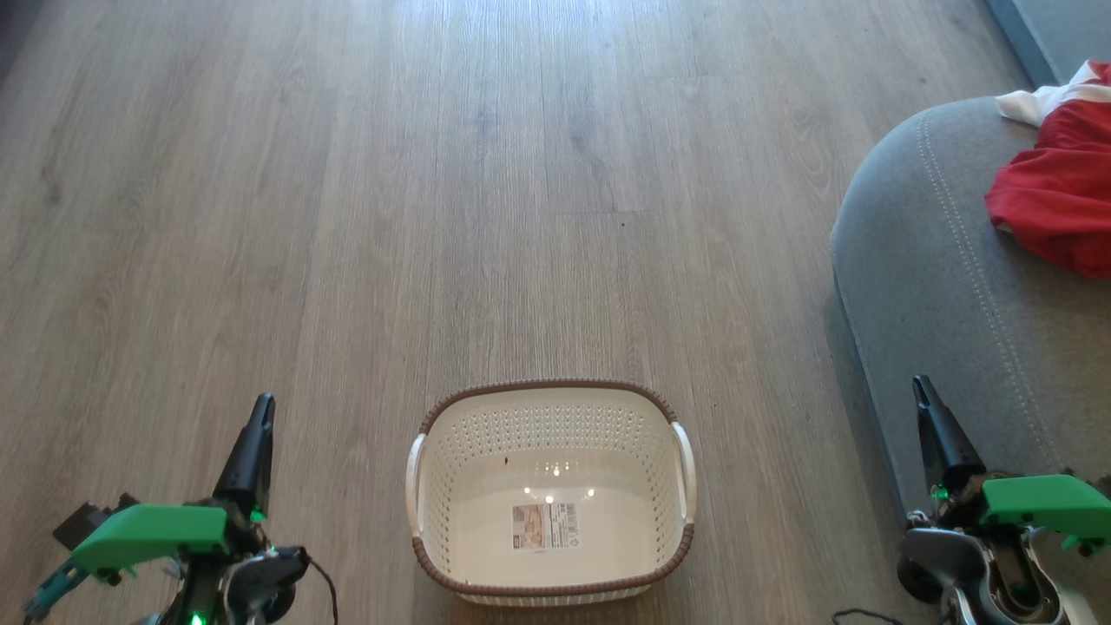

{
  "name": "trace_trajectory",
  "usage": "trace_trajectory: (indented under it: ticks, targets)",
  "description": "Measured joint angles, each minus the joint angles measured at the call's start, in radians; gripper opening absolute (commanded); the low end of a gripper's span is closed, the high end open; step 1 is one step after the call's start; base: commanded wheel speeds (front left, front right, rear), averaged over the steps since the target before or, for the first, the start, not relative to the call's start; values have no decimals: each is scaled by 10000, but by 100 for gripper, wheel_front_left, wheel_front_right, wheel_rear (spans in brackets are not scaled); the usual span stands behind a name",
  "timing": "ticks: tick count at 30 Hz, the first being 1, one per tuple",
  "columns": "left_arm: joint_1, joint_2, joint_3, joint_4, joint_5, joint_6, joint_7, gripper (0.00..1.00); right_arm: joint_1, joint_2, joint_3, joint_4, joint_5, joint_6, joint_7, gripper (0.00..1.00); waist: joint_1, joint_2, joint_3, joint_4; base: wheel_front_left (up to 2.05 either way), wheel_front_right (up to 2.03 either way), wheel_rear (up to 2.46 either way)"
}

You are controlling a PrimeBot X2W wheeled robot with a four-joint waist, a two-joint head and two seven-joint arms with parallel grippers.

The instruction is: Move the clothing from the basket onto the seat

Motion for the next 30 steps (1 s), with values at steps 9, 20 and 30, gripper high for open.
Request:
trace_trajectory:
  ticks: [9,20,30]
  targets:
    - [0,-2,0,0,0,0,0,0,0,0,0,0,0,0,0,0,0,0,0,0,0,0,0]
    - [0,-2,0,0,0,0,0,0,0,0,0,0,0,0,0,0,0,0,0,0,0,0,0]
    - [0,-2,0,0,0,0,0,0,0,0,0,0,0,0,0,0,0,0,0,0,0,0,0]
